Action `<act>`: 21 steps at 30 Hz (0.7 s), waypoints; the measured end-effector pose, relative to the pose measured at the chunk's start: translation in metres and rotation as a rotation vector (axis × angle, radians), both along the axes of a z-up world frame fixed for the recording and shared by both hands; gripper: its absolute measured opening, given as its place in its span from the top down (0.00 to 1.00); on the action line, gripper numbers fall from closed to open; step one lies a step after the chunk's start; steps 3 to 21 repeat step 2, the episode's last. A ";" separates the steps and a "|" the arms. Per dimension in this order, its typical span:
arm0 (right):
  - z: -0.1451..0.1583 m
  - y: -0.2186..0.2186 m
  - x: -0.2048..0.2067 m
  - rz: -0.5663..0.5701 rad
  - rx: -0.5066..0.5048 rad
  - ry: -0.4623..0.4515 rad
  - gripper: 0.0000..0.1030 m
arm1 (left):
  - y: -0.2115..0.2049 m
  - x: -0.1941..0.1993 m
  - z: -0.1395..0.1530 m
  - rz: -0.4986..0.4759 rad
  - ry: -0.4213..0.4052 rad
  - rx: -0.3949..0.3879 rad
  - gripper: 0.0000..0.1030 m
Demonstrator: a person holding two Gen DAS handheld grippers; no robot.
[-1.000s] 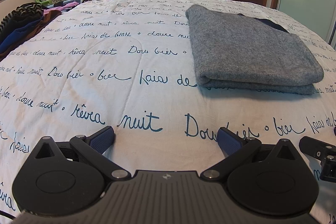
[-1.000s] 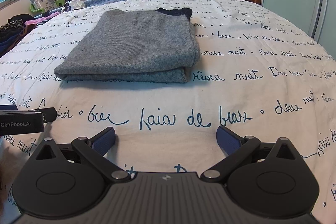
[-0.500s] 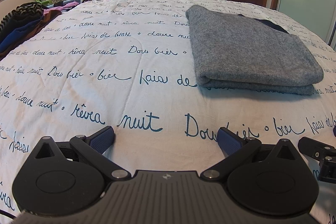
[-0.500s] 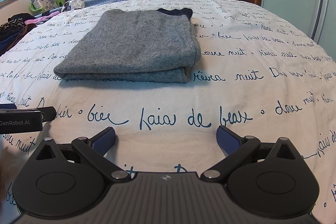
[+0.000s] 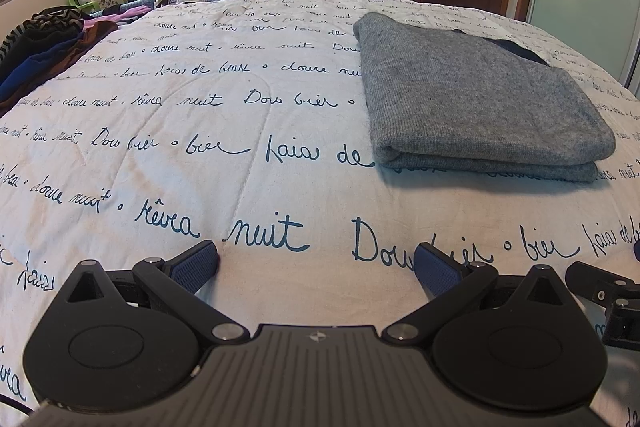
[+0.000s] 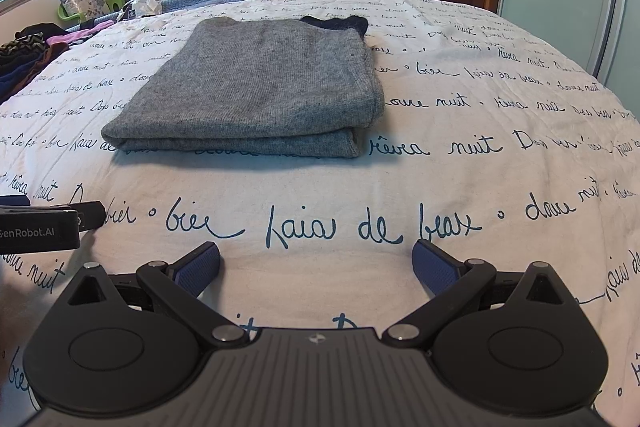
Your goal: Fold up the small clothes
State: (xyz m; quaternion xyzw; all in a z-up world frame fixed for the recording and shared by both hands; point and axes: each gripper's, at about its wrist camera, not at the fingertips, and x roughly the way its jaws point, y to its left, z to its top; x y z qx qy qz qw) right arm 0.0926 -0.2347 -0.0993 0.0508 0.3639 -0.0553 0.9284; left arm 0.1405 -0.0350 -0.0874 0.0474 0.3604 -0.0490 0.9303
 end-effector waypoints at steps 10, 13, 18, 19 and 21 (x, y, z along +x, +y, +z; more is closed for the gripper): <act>0.001 -0.001 0.001 0.003 0.002 0.004 0.00 | 0.001 -0.002 0.002 -0.003 -0.010 -0.001 0.00; 0.001 -0.001 0.001 0.003 0.002 0.004 0.00 | 0.001 -0.002 0.002 -0.003 -0.010 -0.001 0.00; 0.001 -0.001 0.001 0.003 0.002 0.004 0.00 | 0.001 -0.002 0.002 -0.003 -0.010 -0.001 0.00; 0.001 -0.001 0.001 0.003 0.002 0.004 0.00 | 0.001 -0.002 0.002 -0.003 -0.010 -0.001 0.00; 0.001 -0.001 0.001 0.003 0.002 0.004 0.00 | 0.001 -0.002 0.002 -0.003 -0.010 -0.001 0.00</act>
